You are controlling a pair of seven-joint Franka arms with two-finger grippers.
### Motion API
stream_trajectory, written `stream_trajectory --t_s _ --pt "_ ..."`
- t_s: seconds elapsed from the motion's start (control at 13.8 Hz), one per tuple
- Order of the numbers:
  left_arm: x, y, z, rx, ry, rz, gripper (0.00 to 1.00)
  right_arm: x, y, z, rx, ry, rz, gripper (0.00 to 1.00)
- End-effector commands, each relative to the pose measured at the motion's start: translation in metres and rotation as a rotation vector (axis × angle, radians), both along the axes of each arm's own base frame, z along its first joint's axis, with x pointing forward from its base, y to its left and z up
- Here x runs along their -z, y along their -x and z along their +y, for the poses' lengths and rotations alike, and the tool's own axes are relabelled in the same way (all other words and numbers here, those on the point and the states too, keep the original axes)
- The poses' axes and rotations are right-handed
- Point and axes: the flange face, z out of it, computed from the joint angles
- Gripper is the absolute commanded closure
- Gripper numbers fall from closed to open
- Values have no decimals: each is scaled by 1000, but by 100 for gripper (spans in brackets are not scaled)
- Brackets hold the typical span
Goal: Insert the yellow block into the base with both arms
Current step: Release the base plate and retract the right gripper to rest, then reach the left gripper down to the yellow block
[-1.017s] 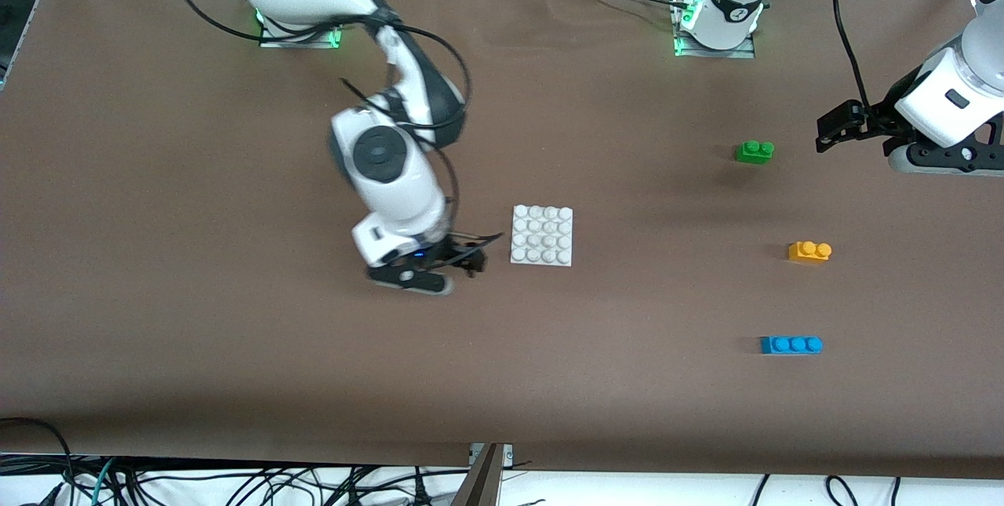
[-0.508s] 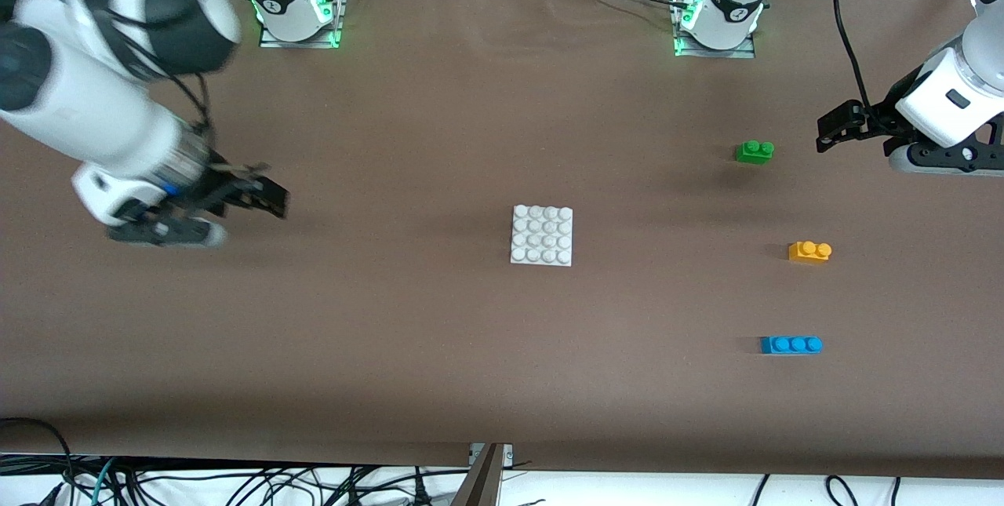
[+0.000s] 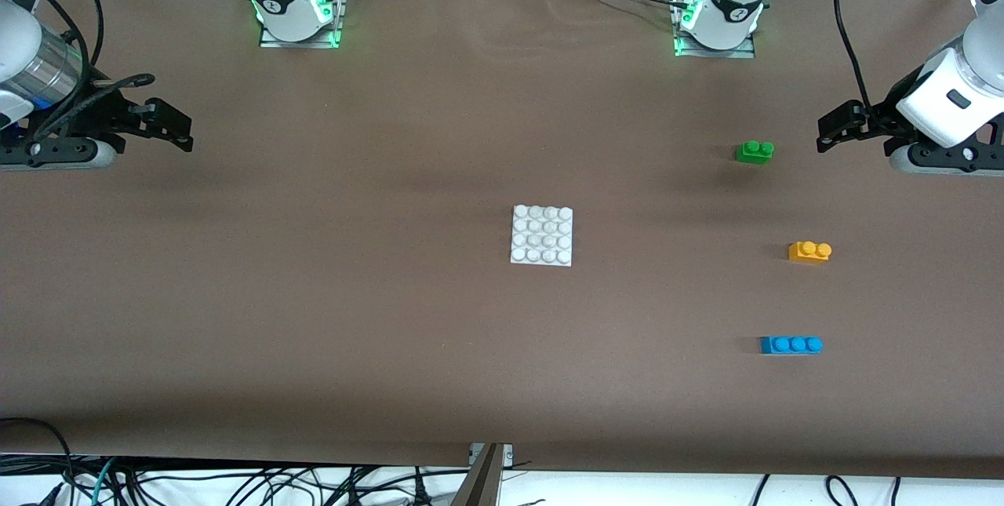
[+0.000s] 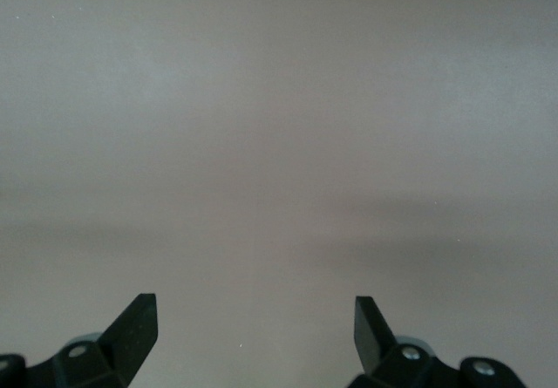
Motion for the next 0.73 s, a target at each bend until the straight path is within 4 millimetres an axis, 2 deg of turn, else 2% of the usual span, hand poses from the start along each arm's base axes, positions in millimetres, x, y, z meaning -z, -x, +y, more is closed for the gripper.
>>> stream_trajectory --t_s 0.0,0.29,0.51,0.65 --pt "13 -10 8 -11 -2 37 0 -2 1 -10 -9 13 2 0" --pt "23 -19 22 -22 -7 31 0 -15 -1 -11 3 16 -17 0" --pt "39 -30 67 34 3 -2 0 -15 -2 -10 0 37 -21 0" --pt "61 -41 84 54 7 -8 0 -17 -4 -15 8 37 -30 0"
